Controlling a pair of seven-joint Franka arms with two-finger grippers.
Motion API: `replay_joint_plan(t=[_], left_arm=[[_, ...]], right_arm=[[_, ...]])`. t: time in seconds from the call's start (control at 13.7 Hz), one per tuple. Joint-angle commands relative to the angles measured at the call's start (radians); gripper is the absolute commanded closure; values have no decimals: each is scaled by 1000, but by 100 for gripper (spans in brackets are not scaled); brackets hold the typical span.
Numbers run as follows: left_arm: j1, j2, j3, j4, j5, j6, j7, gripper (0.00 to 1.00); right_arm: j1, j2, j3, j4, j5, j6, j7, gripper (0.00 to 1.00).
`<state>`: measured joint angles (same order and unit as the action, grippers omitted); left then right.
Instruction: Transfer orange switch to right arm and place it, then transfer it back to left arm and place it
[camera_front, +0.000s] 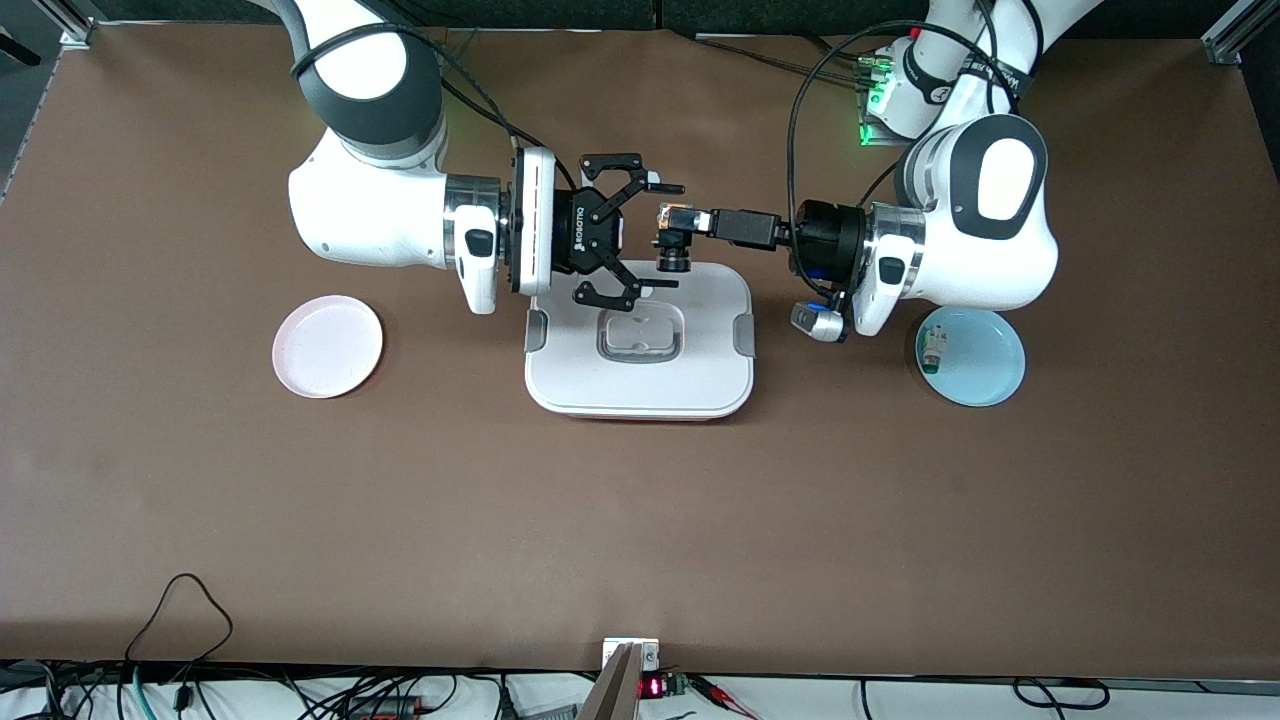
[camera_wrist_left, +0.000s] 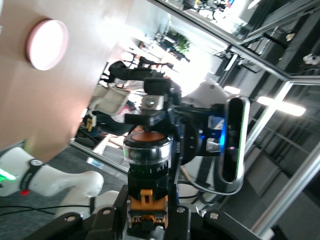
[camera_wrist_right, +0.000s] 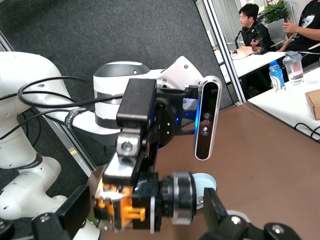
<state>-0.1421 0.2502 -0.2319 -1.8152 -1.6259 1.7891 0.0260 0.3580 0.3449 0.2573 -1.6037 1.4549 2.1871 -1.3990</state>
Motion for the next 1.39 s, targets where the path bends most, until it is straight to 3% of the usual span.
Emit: replay_joint_plan(t=[0.0,0.44,0.73,0.88,1.17,1.32], left_arm=[[27,-17,6,17,114,-75,6,100],[121,69,6,161,548,-296,165,100],[182,87,6,172,896,-398,542,100],[203,87,6,171,1086,-412,734,100],[240,104,8,162,1397,-349,1102,100],[257,103,8,143,1509,-285,1242,100]], right_arm=[[-1,-38,-3,-38,16,9,3,0],[-123,-153,-16,-214,-2,-6,2,0],[-151,-184,-88,-289,-70,-13,20,0],[-154,-187,-105,-311,-91,-7,133,0],[-188,-185,-125,-302,-341,-1,572,0],[-194,-196,-138,-300,-520,-12,852,0]])
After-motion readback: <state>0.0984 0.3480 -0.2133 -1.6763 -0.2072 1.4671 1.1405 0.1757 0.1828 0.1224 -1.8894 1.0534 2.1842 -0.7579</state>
